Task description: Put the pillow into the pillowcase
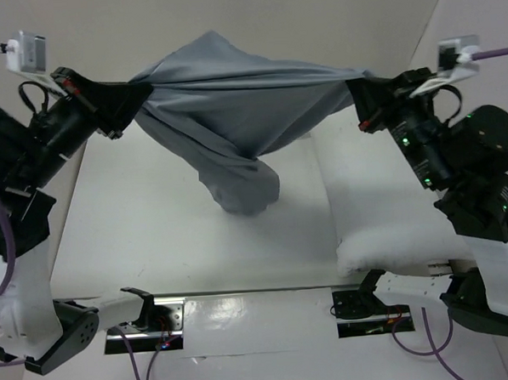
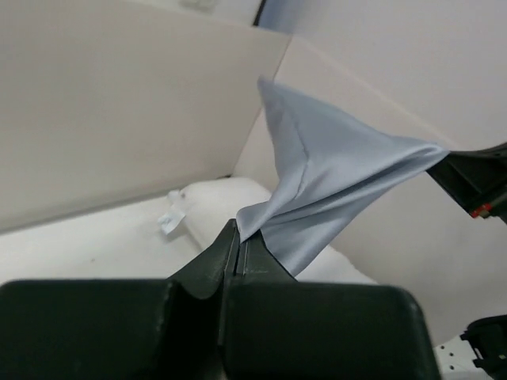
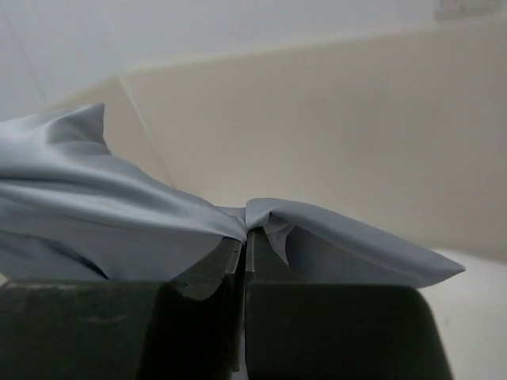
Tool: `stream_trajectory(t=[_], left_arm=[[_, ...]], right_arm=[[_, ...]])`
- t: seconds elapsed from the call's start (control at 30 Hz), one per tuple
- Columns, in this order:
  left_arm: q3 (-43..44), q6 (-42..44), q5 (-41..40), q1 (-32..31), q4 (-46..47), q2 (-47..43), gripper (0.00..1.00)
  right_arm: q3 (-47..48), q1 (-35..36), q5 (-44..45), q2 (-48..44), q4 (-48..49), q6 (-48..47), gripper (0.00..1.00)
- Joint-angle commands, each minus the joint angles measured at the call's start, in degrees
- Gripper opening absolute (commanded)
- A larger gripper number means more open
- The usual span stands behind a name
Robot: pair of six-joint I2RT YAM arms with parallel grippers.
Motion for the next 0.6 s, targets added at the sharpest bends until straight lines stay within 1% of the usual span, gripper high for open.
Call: stream_trajectory(t=[0.0, 0.07, 0.17, 0.23, 0.3, 0.33, 0.37, 0.43, 0.47, 0.5, 0.53, 0.57], left_arm=[[5.02, -0.99, 1.25, 0.36, 3.84, -0.52, 0.0], [5.65, -1.6, 1.26, 0.36, 4.37, -0.52, 0.0], [3.29, 0.06, -1.89, 0.36, 5.69, -0.52, 0.0], [0.83, 1.29, -5.74, 0.36, 5.69, 1.14, 0.0], [-0.4, 3.58, -7.96, 0.97, 5.08, 3.33, 0.0], [-0.41, 4.11, -8.49, 1.59, 4.37, 4.82, 0.0], [-0.41, 4.63, -8.5, 2.46, 2.89, 8.23, 0.0], [-2.59, 4.64, -7.01, 6.41, 2.87, 11.24, 0.0], [-3.91, 4.64, -5.87, 7.82, 2.87, 13.69, 0.0], [-5.49, 3.94, -4.29, 11.66, 4.27, 14.85, 0.0], [-7.42, 3.24, -3.06, 13.36, 5.24, 15.73, 0.0], [-11.27, 2.71, -3.05, 14.76, 6.2, 16.69, 0.0]], right_arm=[[1.65, -0.23, -1.4, -0.64, 14.31, -5.69, 0.0], [2.26, -0.23, -1.41, 1.45, 16.0, -7.27, 0.0], [1.39, -0.23, -0.8, 4.87, 19.86, -9.9, 0.0], [0.69, -0.23, 0.08, 7.17, 22.41, -11.31, 0.0], [0.68, -0.23, 1.39, 11.19, 22.95, -13.16, 0.0], [-0.19, -0.23, 2.01, 12.53, 25.21, -14.21, 0.0], [-1.59, -0.23, 2.02, 13.84, 26.19, -15.78, 0.0], [-3.97, -0.84, 2.02, 17.36, 30.22, -17.81, 0.0], [-5.46, -2.32, 0.54, 18.59, 31.11, -17.82, 0.0], [-6.08, -3.64, -0.7, 20.08, 31.9, -17.3, 0.0], [-6.61, -5.22, -4.8, 23.14, 32.52, -16.25, 0.0], [-7.14, -7.07, -7.45, 24.83, 34.01, -14.85, 0.0]])
